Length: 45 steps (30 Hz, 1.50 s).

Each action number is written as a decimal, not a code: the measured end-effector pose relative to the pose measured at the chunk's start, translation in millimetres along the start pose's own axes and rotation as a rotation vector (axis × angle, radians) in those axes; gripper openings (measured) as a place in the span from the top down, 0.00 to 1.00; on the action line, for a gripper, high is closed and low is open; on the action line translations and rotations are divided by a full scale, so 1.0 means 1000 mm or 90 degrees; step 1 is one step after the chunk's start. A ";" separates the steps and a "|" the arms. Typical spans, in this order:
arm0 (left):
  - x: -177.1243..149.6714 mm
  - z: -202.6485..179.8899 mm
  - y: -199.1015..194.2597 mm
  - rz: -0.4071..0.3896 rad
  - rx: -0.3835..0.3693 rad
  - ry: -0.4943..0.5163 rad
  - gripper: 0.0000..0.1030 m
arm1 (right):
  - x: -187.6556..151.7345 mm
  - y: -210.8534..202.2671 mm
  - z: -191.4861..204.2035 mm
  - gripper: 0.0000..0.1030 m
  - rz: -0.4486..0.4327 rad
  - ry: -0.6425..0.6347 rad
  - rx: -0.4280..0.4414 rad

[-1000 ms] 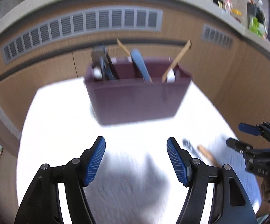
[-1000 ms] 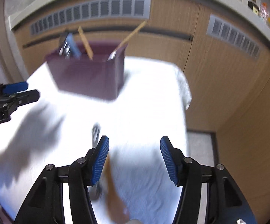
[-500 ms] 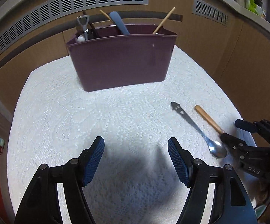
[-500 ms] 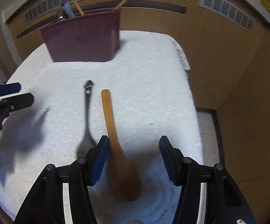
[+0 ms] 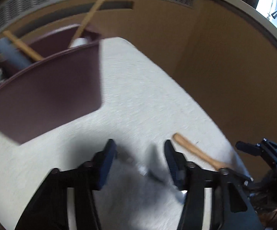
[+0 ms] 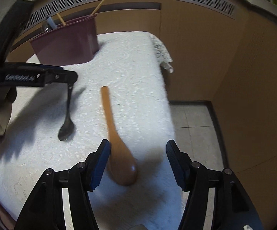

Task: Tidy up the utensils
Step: 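Grasp the metal spoon with the left tool while the right grasps the wooden spoon handle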

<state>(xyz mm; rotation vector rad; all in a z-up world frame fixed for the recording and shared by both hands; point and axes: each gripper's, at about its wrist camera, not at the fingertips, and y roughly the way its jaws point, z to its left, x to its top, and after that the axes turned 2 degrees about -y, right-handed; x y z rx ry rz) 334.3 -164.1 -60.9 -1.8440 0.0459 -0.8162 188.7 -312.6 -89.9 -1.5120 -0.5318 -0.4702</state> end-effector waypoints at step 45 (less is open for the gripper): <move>-0.062 -0.058 -0.007 0.041 0.074 0.135 0.71 | 0.003 -0.026 -0.011 0.40 -0.055 -0.052 0.023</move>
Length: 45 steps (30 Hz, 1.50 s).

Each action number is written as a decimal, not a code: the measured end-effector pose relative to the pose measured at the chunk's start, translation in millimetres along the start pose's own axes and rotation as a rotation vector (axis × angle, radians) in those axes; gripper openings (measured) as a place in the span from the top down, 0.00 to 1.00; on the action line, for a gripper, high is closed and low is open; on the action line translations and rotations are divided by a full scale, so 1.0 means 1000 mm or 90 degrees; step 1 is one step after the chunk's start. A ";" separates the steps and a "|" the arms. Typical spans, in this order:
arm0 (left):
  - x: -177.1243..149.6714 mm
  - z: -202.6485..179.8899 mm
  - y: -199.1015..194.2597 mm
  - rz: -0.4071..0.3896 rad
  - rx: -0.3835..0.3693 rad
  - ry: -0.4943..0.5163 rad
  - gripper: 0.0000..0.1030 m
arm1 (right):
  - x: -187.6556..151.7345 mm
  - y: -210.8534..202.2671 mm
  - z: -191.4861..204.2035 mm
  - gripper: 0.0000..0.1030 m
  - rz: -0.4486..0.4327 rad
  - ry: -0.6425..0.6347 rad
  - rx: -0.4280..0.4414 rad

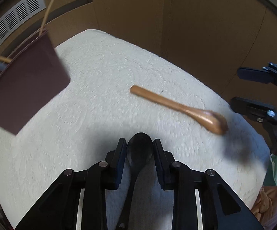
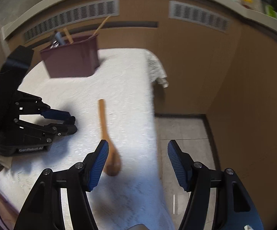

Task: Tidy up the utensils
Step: 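Grasp the metal spoon with the left tool while the right grasps the wooden spoon handle, then carry both spoons over the holder and open both tools to drop them in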

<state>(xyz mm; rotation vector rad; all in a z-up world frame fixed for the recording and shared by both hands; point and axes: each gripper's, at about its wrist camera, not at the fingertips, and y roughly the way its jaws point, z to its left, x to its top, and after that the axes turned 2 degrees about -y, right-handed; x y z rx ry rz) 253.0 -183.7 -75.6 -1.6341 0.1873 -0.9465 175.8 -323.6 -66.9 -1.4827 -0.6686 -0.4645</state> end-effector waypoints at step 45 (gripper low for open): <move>-0.035 0.118 -0.197 -0.354 0.066 -0.280 0.72 | 0.133 -0.039 0.081 0.90 -0.170 -0.031 0.140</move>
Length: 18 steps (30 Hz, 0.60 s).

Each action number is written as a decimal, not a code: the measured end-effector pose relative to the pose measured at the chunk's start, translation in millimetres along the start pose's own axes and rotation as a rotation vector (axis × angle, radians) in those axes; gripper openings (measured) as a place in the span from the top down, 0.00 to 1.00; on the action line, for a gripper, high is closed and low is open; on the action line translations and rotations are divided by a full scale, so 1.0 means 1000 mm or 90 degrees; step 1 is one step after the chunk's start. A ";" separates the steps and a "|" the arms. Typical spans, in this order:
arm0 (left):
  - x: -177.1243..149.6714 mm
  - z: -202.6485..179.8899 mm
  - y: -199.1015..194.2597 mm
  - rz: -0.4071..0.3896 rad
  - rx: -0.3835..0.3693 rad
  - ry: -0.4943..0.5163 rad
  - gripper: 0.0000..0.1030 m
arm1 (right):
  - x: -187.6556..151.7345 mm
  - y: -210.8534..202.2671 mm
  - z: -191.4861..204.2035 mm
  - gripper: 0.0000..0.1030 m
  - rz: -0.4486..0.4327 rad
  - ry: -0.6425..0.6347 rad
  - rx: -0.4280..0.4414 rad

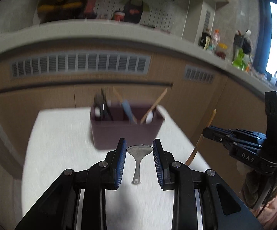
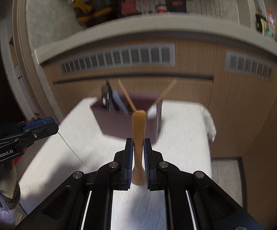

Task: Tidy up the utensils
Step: 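Carry both spoons over the holder and open both tools to drop them in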

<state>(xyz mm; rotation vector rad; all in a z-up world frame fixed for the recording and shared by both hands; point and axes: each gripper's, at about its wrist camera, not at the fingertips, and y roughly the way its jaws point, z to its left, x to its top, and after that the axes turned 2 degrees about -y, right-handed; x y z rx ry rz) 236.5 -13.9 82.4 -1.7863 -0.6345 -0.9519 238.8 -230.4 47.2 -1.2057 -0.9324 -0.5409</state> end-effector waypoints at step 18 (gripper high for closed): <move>0.158 0.033 0.051 -0.096 0.017 0.029 0.72 | 0.158 0.023 -0.007 0.90 -0.101 -0.037 -0.051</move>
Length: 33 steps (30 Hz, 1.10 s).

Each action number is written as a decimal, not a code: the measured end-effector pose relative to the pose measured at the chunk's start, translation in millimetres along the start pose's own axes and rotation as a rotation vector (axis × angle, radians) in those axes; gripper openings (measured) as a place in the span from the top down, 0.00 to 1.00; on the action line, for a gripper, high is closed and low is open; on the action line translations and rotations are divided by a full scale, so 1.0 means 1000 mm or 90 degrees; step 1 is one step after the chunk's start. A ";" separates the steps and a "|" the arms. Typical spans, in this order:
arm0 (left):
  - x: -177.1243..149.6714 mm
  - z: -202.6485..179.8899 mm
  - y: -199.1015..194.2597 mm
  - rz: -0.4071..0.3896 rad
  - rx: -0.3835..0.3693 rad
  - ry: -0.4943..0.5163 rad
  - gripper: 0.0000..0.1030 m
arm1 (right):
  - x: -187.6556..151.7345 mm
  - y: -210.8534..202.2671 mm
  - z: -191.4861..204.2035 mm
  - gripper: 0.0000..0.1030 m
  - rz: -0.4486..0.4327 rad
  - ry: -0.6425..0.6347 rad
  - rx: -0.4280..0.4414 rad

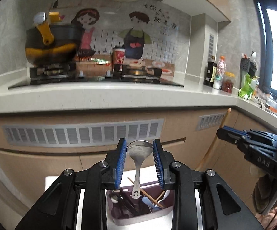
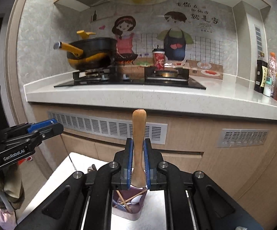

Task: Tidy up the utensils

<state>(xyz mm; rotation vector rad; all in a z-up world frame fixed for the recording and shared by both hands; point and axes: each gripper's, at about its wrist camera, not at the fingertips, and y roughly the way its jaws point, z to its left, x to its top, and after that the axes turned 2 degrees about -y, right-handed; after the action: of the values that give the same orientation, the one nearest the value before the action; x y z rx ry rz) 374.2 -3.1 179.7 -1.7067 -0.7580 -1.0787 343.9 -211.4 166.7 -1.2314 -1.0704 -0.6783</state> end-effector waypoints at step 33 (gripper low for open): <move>-0.217 -0.026 -0.086 0.062 0.198 -0.042 0.04 | -0.182 -0.068 0.037 0.05 0.070 0.066 -0.076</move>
<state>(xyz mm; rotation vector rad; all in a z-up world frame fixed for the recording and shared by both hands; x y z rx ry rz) 201.6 0.9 20.0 -1.5028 -0.8294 -0.7951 203.5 -216.0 27.7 -1.3324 -0.8799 -0.7210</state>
